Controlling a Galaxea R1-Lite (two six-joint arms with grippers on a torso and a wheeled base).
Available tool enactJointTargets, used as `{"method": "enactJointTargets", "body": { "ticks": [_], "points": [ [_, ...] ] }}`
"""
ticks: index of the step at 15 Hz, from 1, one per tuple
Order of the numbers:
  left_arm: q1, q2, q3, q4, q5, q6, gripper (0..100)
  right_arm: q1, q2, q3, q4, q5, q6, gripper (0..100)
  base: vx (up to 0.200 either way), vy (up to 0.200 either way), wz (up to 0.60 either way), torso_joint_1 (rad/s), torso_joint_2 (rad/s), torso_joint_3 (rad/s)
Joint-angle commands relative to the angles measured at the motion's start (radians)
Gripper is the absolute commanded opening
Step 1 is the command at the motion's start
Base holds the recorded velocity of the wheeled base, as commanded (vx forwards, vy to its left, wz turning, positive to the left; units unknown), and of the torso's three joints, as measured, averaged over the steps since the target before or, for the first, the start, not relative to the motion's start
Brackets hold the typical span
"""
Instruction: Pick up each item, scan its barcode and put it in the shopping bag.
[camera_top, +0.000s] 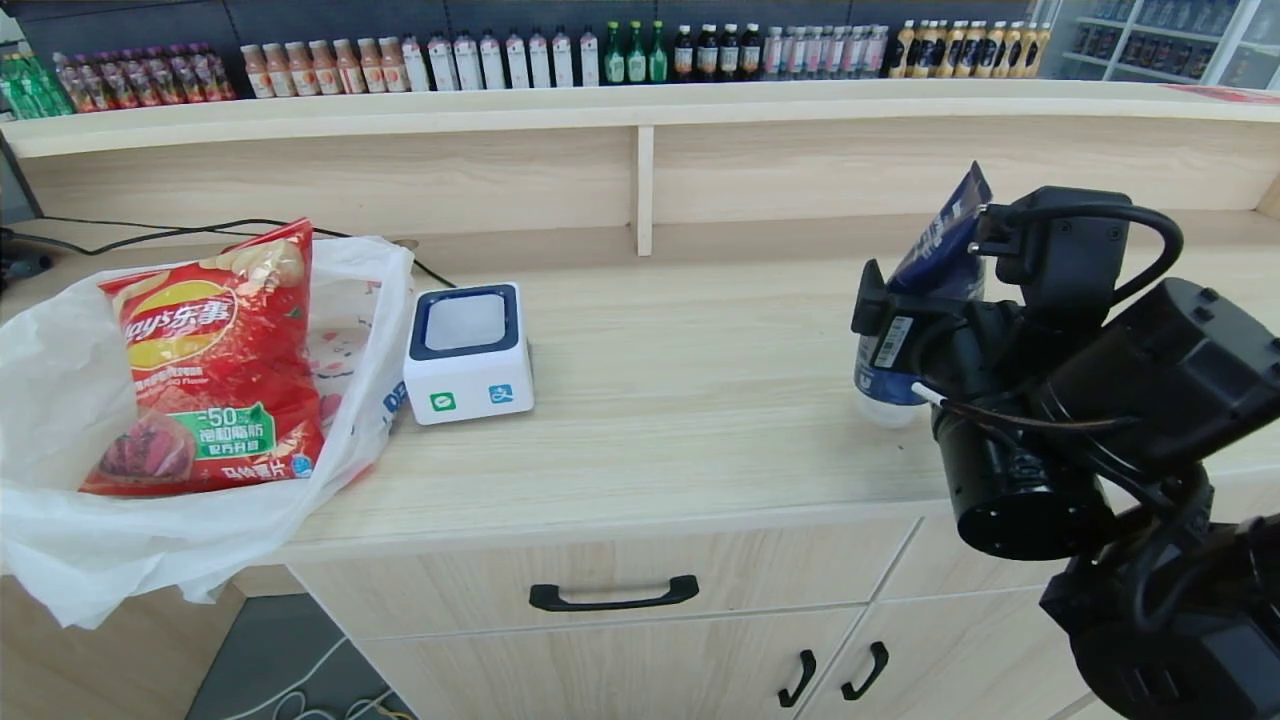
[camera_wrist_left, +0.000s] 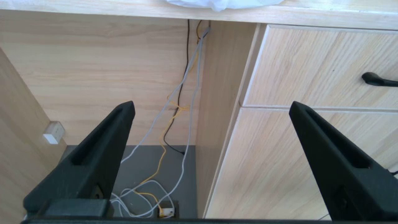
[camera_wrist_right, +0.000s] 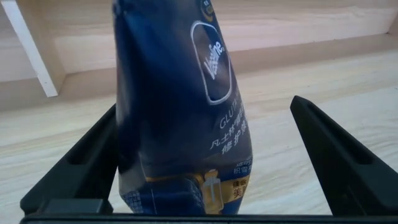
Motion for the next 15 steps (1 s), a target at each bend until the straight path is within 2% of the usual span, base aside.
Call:
{"method": "enactJointTargets", "body": {
  "ticks": [1, 5, 11, 12, 15],
  "points": [
    [0.0, 0.0, 0.0, 0.0, 0.0, 0.0, 100, -0.006, 0.024, 0.003, -0.004, 0.002, -0.002, 100, 0.0, 0.0, 0.0, 0.0, 0.0, 0.0],
    [0.0, 0.0, 0.0, 0.0, 0.0, 0.0, 100, -0.006, 0.007, 0.062, -0.004, 0.02, -0.001, 100, 0.0, 0.0, 0.0, 0.0, 0.0, 0.0],
    [0.0, 0.0, 0.0, 0.0, 0.0, 0.0, 100, -0.001, 0.016, 0.08, -0.037, 0.025, -0.001, 100, 0.0, 0.0, 0.0, 0.0, 0.0, 0.0],
    [0.0, 0.0, 0.0, 0.0, 0.0, 0.0, 100, 0.001, 0.016, 0.08, -0.038, 0.025, -0.002, 0, 0.0, 0.0, 0.0, 0.0, 0.0, 0.0],
    [0.0, 0.0, 0.0, 0.0, 0.0, 0.0, 100, 0.007, 0.019, 0.077, -0.047, 0.025, 0.01, 0, 0.0, 0.0, 0.0, 0.0, 0.0, 0.0]
  ]
}}
